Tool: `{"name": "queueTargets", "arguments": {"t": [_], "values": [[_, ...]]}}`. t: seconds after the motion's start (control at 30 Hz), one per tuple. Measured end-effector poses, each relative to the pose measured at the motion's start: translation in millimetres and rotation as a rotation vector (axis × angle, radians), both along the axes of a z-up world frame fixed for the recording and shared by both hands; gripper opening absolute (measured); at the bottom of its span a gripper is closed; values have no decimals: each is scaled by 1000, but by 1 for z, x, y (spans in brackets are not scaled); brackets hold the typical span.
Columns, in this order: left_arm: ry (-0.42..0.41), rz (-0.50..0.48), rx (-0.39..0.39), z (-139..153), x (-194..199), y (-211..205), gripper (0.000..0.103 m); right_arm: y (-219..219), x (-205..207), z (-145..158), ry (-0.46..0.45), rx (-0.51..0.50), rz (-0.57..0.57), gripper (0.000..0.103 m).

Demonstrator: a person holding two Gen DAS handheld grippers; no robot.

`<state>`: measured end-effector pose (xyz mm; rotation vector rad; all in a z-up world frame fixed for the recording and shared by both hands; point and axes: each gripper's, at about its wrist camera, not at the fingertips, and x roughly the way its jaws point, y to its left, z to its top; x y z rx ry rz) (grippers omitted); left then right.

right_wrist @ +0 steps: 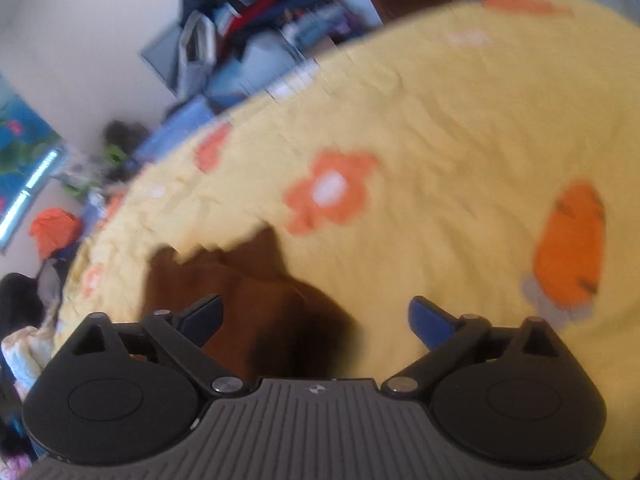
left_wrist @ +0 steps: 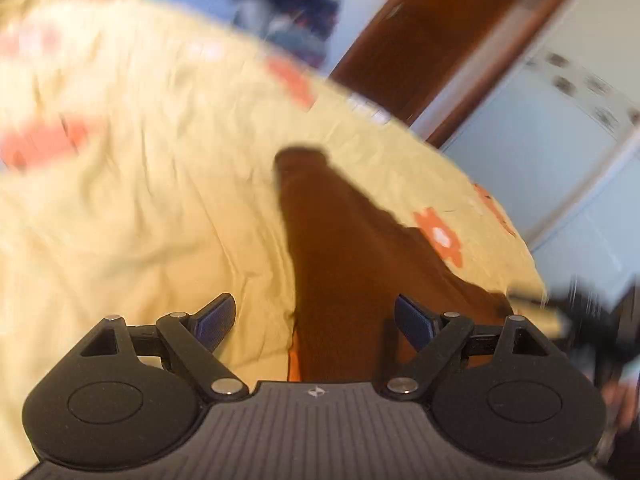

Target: Fold small clothes

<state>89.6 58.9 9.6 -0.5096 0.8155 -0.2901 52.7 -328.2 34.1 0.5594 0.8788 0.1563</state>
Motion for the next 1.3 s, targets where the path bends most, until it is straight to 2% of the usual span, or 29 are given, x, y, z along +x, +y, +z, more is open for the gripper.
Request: {"name": "queueTargets", "arguments": {"t": [0.03, 0.07, 0.17, 0.23, 0.27, 0.3, 0.33, 0.37, 0.4, 0.47, 0.53, 0.57, 0.6, 0.63, 0.67, 0.7, 0.77, 0.87, 0.97, 1.03, 1.07, 1.17, 1.23, 1.27, 1.3], "values": [[-16, 14, 1, 1, 8, -3, 87, 3, 0, -6, 3, -3, 21, 95], [2, 7, 17, 2, 17, -11, 87, 10, -2, -6, -26, -32, 47, 97], [9, -26, 73, 5, 37, -32, 86, 37, 9, -6, -20, -79, 137, 92], [-15, -66, 155, 4, 41, -47, 66, 56, 16, -6, -40, -139, 181, 79], [-35, -73, 229, 4, 42, -56, 54, 64, 18, -5, -53, -179, 202, 55], [-46, -85, 270, 2, 42, -61, 50, 66, 22, -6, -59, -193, 216, 45], [-55, -93, 295, 1, 43, -61, 48, 65, 23, -6, -63, -185, 214, 40], [-68, -97, 319, 1, 44, -62, 45, 58, 25, -7, -68, -169, 207, 29], [-91, -109, 342, 0, 43, -64, 45, 50, 26, -10, -72, -142, 200, 24], [-149, -130, 392, -2, 35, -67, 46, 30, 21, -17, -74, -41, 157, 24], [-168, -120, 409, -2, 29, -70, 46, 32, 14, -19, -101, -32, 132, 27], [-160, -110, 398, 1, 27, -68, 46, 35, 11, -19, -111, -41, 125, 37], [-147, -90, 378, 5, 23, -64, 46, 36, 7, -17, -105, -35, 117, 52], [-134, -69, 354, 11, 16, -59, 46, 36, 1, -13, -82, -18, 101, 60], [-130, -56, 326, 18, 5, -53, 46, 33, -8, -8, -66, 1, 90, 75], [-134, -47, 301, 24, -7, -48, 47, 30, -19, -3, -75, 21, 95, 82], [-124, -56, 233, 31, -35, -37, 54, 27, -43, 5, -103, 52, 116, 85], [-45, -96, 158, 18, -61, -35, 56, 33, -62, 1, -67, 59, 165, 84], [-27, -84, 143, 2, -73, -38, 57, 50, -70, -11, -32, 26, 213, 78], [-17, -75, 124, 1, -72, -38, 57, 59, -77, -12, -70, -15, 231, 60], [-17, -81, 132, 1, -71, -39, 54, 62, -77, -13, -60, -23, 254, 42], [-37, -120, 196, 2, -70, -44, 48, 55, -79, -16, -75, -32, 284, 30], [-51, -138, 216, 2, -69, -45, 48, 42, -77, -20, -62, 37, 256, 28], [-48, -140, 211, 3, -70, -44, 48, 42, -78, -20, -63, 40, 248, 31], [-41, -135, 201, 5, -72, -42, 49, 45, -80, -18, -67, 29, 245, 41]]}}
